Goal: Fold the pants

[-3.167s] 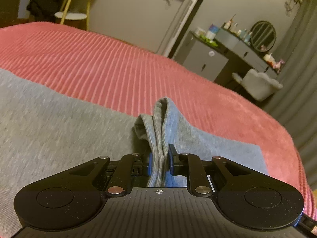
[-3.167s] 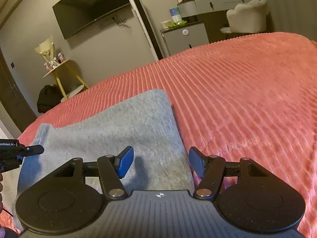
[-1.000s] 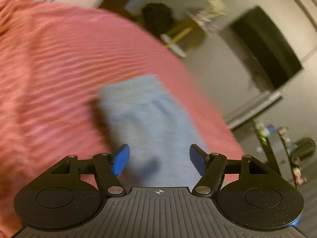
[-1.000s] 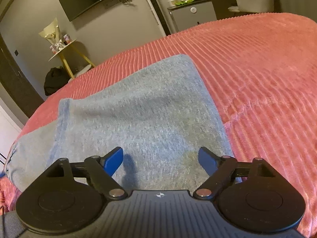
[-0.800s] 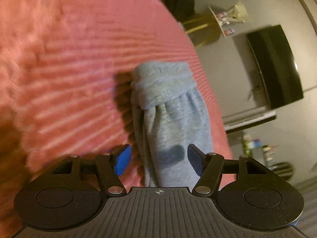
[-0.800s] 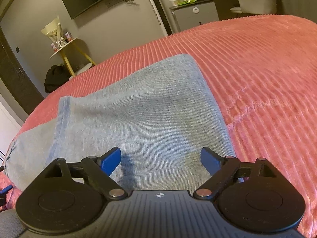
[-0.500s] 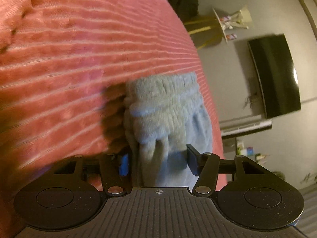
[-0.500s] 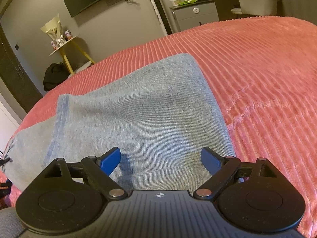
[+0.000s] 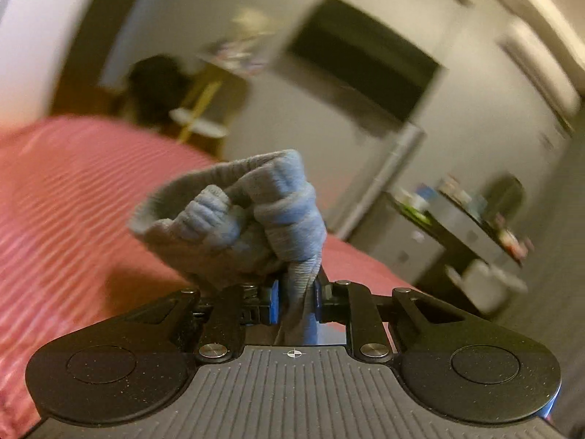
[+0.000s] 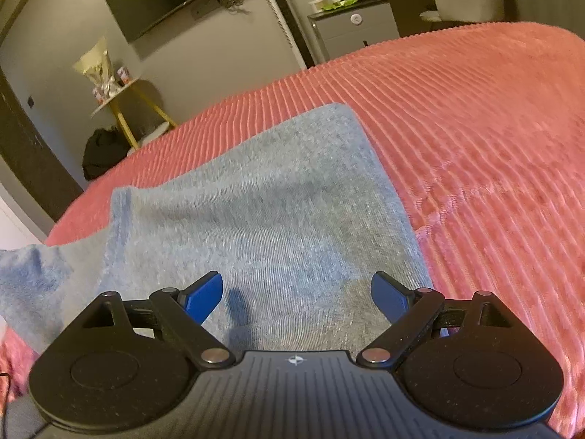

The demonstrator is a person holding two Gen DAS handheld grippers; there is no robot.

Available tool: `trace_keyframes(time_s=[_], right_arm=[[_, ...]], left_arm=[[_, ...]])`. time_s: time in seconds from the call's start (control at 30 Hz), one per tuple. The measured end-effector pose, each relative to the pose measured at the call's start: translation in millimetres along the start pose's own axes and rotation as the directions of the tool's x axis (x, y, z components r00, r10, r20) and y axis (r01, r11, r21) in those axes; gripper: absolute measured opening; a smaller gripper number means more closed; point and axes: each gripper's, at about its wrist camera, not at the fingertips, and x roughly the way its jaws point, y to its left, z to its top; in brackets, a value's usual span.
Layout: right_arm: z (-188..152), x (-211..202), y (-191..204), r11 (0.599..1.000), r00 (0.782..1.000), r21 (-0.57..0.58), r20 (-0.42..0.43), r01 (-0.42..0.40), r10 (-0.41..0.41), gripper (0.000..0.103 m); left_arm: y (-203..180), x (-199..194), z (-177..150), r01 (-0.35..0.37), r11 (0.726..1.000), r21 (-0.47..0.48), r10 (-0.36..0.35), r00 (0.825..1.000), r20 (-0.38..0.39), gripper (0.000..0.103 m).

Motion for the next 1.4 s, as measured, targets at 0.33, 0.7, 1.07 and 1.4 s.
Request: trace_keyframes(time_s=[0.33,0.7,1.07,1.4], right_arm=[[3.6,-26.0,-18.4,0.987,0.994,0.134,0.077,-0.087,0.077,0.089],[5.5,-33.3,-28.0,0.961,0.982,0.213,0.106,-0.175,0.156,0.089],[26.6,27.2,-2.9,0.879,0.909,0.323,-0.108,-0.351,0.403,0.089],[36.5,78.4,26.0,0.835,0.912,0.445,-0.088,-0.324,0.401,0.051]], left_arm=[[-164.3,17.5,-65.0,0.250,0.917,0.310,-0.185,0.957,-0.226,0.019],[-254.0,31.9,-159.6,0.485,0.691,0.536,-0.214,0.845,-0.490,0.042],[-139.5,35.7,-130.9,-0.077,0.965,0.251,0.192,0.858,-0.476,0.067],[-122.5,50.5,-143.8,-0.200,0.936,0.291,0.330,0.790,-0.517,0.073]])
